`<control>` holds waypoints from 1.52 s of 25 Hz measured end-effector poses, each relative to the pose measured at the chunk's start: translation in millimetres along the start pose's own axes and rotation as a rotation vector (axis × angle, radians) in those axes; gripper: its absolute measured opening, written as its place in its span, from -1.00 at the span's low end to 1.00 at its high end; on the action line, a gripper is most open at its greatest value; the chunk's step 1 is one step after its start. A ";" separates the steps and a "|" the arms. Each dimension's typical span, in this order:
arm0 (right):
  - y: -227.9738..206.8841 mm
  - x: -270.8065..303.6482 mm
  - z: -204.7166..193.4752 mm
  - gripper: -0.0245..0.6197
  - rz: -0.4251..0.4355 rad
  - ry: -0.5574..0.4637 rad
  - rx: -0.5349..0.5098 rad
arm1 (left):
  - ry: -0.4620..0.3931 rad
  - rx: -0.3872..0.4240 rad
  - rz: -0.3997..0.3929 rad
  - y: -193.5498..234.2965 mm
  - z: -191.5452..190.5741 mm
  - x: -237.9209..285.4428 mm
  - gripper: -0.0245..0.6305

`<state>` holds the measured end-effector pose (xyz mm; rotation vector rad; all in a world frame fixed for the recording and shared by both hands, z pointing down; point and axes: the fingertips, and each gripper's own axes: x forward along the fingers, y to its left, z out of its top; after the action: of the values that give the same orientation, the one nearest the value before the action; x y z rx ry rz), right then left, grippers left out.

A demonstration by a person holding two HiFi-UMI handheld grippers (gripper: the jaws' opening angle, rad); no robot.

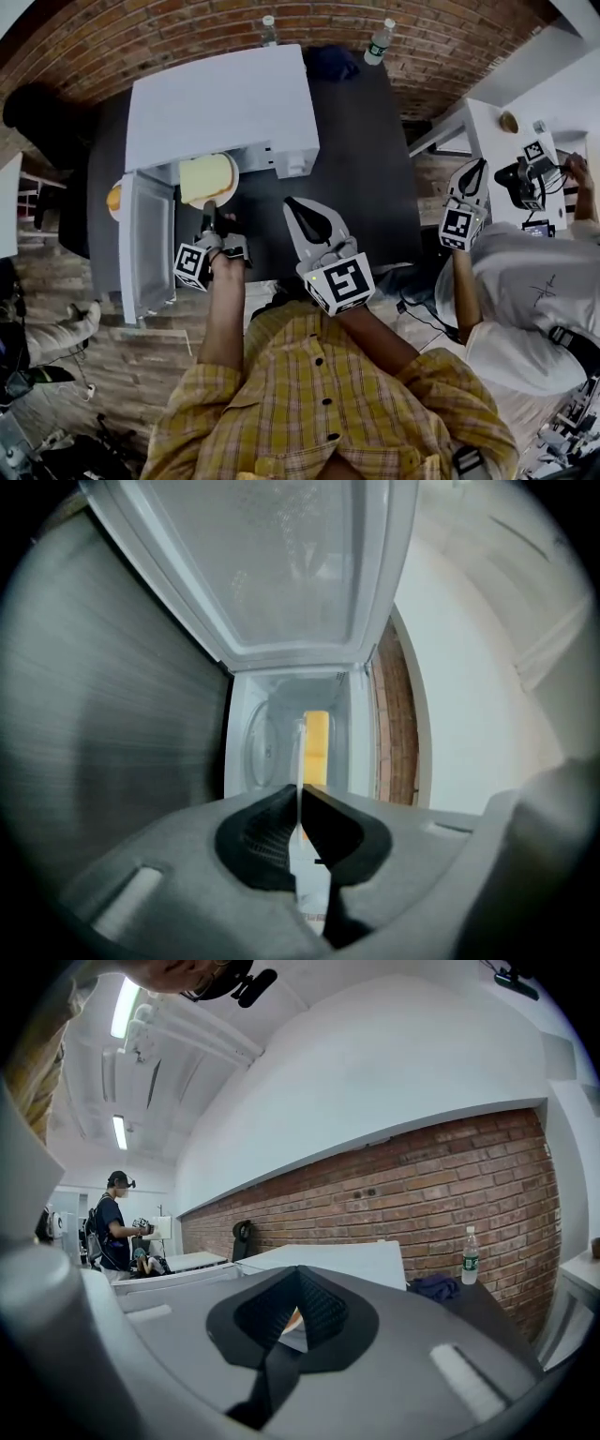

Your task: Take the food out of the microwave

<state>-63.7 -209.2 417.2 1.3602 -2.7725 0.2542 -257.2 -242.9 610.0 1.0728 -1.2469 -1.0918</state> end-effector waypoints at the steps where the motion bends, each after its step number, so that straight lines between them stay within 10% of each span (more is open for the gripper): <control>1: 1.3 -0.7 0.6 -0.91 0.007 0.000 0.001 | -0.008 -0.002 -0.007 -5.1 -1.3 -5.4 -0.88; 38: 26.9 -40.6 26.2 -0.91 0.114 -0.066 -0.029 | -0.065 -0.053 -0.161 -153.5 -77.5 -131.4 -0.89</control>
<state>-59.1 -165.6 383.4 1.2280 -2.8999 0.1757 -186.9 -137.2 434.7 1.1198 -1.1912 -1.2846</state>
